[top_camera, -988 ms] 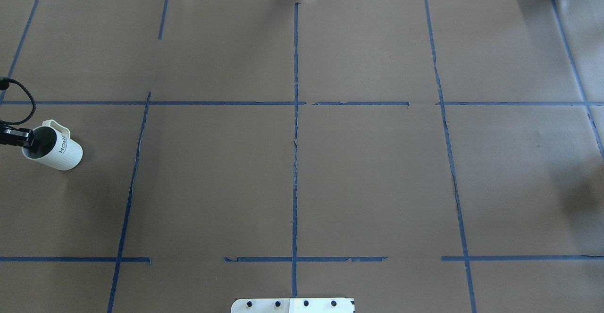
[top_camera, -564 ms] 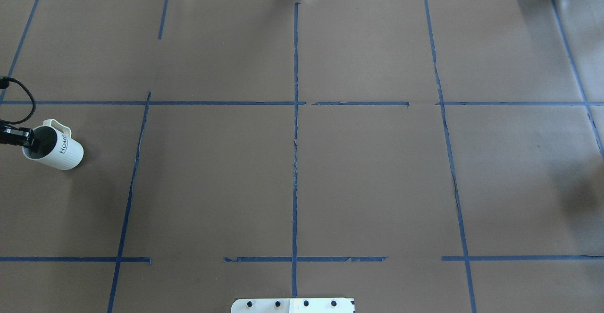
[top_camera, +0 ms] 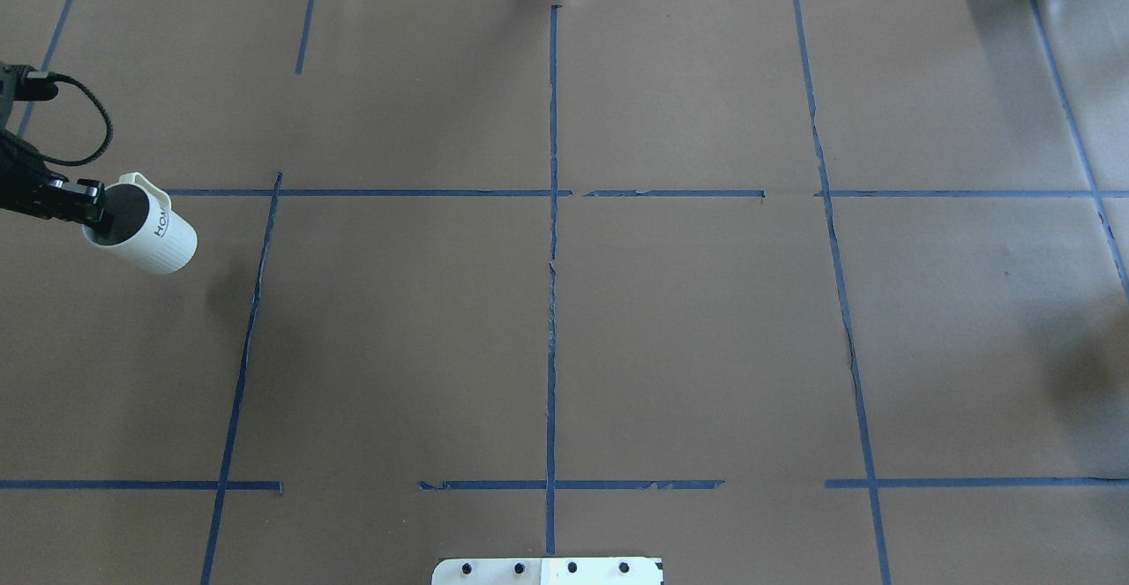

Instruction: Left arm hands cup to right arm to dump lemon

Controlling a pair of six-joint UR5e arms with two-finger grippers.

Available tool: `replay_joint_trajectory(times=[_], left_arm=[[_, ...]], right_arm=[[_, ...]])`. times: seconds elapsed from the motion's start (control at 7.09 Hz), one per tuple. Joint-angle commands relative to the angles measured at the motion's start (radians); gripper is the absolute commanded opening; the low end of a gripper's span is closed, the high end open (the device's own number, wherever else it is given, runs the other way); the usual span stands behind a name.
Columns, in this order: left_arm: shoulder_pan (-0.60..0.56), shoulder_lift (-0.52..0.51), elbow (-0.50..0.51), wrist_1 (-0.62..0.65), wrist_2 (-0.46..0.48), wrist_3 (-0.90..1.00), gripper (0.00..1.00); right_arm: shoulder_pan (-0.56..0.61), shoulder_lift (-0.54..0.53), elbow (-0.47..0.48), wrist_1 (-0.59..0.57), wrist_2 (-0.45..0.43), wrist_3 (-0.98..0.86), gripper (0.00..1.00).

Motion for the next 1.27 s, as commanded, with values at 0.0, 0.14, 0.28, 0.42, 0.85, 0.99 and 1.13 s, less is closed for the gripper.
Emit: replay_joint_trajectory(times=[0.0, 0.14, 0.28, 0.42, 0.85, 0.99, 1.13], left_arm=[[0.004, -0.198, -0.002, 0.233, -0.067, -0.006, 0.00], [0.007, -0.264, 0.001, 0.305, -0.069, -0.031, 0.00], [0.029, -0.327, 0.026, 0.307, -0.069, -0.097, 0.00], [0.075, -0.364, 0.040, 0.301, -0.067, -0.178, 0.00], [0.146, -0.476, 0.098, 0.294, -0.067, -0.327, 0.00], [0.152, -0.517, 0.124, 0.294, -0.067, -0.378, 0.00], [0.183, -0.531, 0.133, 0.292, -0.064, -0.448, 0.00]], right_arm=[[-0.109, 0.084, -0.061, 0.236, 0.036, 0.000, 0.99], [-0.184, 0.168, -0.102, 0.304, 0.036, 0.002, 0.99], [-0.257, 0.286, -0.148, 0.321, 0.037, 0.005, 0.99], [-0.368, 0.355, -0.171, 0.330, 0.027, 0.033, 0.98], [-0.510, 0.455, -0.196, 0.589, -0.039, 0.235, 0.96], [-0.580, 0.493, -0.196, 0.687, -0.112, 0.356, 0.96], [-0.681, 0.511, -0.193, 0.776, -0.251, 0.444, 0.96]])
